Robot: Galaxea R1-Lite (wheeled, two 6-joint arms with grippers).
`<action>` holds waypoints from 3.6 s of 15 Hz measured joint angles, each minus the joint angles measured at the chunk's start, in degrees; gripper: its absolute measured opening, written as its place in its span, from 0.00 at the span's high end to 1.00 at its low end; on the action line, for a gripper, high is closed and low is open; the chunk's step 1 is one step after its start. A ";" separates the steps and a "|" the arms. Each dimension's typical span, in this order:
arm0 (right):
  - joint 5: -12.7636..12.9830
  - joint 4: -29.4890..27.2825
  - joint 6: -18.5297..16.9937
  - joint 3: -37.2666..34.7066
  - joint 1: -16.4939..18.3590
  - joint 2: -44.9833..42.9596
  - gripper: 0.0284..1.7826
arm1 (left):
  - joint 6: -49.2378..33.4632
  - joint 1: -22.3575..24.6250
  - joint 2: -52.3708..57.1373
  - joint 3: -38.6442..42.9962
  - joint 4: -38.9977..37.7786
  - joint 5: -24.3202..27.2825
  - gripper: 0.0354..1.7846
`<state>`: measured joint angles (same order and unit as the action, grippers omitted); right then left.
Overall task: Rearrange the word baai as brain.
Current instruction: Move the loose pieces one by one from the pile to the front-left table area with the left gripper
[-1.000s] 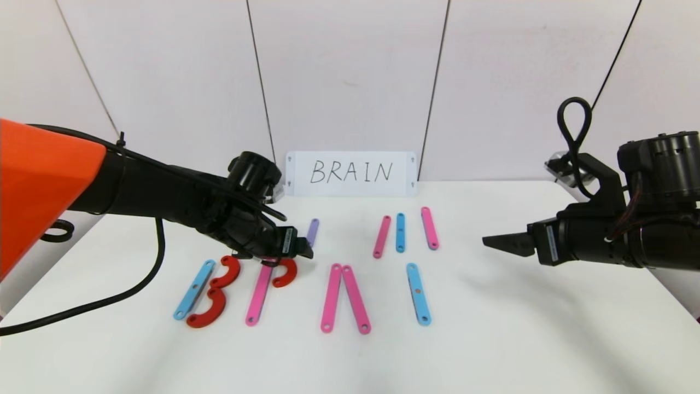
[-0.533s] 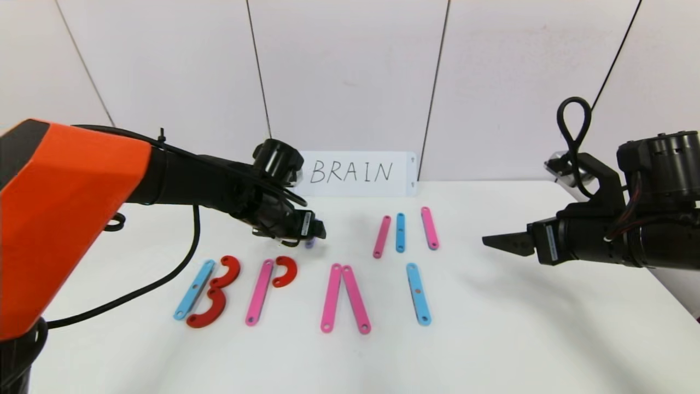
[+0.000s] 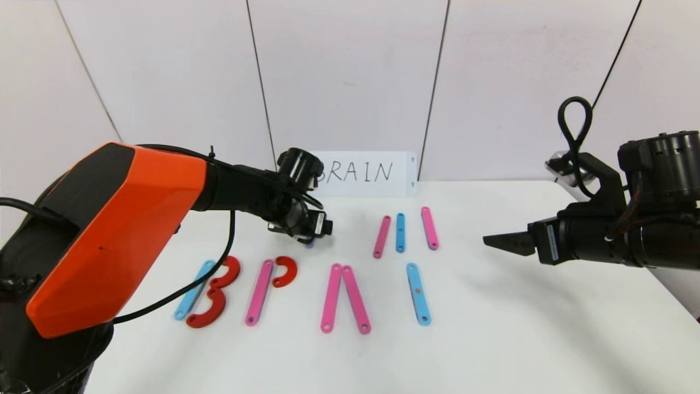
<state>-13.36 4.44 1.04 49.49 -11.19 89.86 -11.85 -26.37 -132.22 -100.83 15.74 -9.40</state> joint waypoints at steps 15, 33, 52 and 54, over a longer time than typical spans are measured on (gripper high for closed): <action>0.00 0.00 0.00 0.00 0.11 -0.09 0.02 | -0.63 -0.28 -2.45 -2.06 0.62 0.01 0.86; -13.46 0.02 0.23 2.79 6.86 1.71 0.02 | -30.98 -11.20 21.05 24.04 7.69 -11.24 0.86; -13.02 -0.01 0.26 2.84 7.08 3.22 0.02 | -46.31 -15.10 19.79 32.50 6.80 -16.79 0.86; -12.96 0.00 0.26 2.82 7.06 3.33 0.02 | -46.36 -15.10 19.13 32.50 6.45 -16.75 0.86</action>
<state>-26.32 4.44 1.29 52.31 -4.13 93.18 -58.21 -41.47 -113.09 -68.33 22.19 -26.15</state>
